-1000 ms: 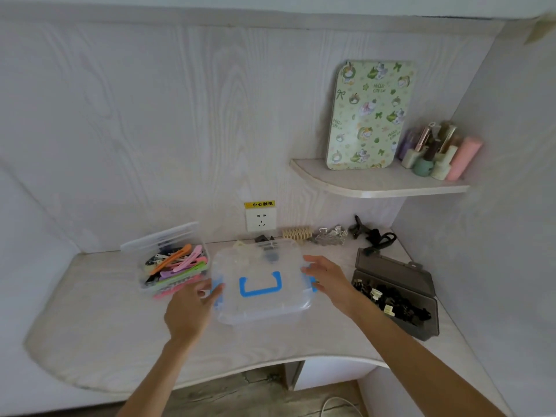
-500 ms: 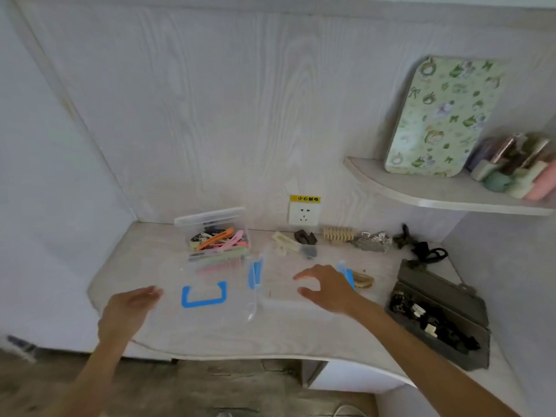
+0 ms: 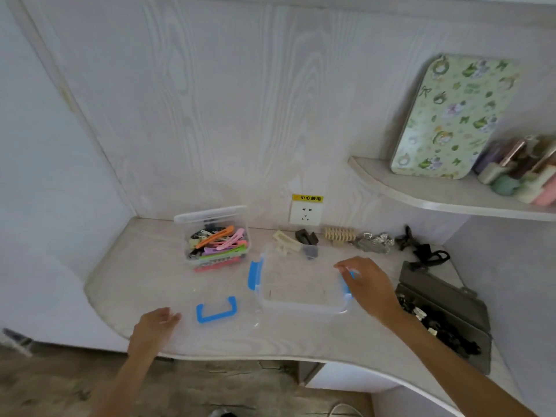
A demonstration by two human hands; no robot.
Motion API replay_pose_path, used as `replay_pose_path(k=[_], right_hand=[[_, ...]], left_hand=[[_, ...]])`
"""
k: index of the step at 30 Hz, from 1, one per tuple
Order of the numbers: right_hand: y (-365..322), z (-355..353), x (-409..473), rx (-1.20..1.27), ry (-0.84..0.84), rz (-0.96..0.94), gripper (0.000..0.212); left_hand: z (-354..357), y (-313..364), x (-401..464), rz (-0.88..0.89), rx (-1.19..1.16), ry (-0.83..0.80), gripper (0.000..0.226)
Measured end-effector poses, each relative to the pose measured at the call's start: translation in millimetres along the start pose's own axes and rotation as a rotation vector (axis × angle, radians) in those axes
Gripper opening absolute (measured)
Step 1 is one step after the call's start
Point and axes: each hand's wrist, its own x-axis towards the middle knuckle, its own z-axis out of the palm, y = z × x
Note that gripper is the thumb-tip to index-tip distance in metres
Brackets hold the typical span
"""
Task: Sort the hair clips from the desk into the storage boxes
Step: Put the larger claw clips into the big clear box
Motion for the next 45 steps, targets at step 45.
replay_pose_path(k=[45], right_hand=[[-85.4,65.1,71.8,0.21,-0.916,0.537,0.051]], left_hand=[[57.0,146.8,15.1,0.628,-0.077,-0.558,0.057]])
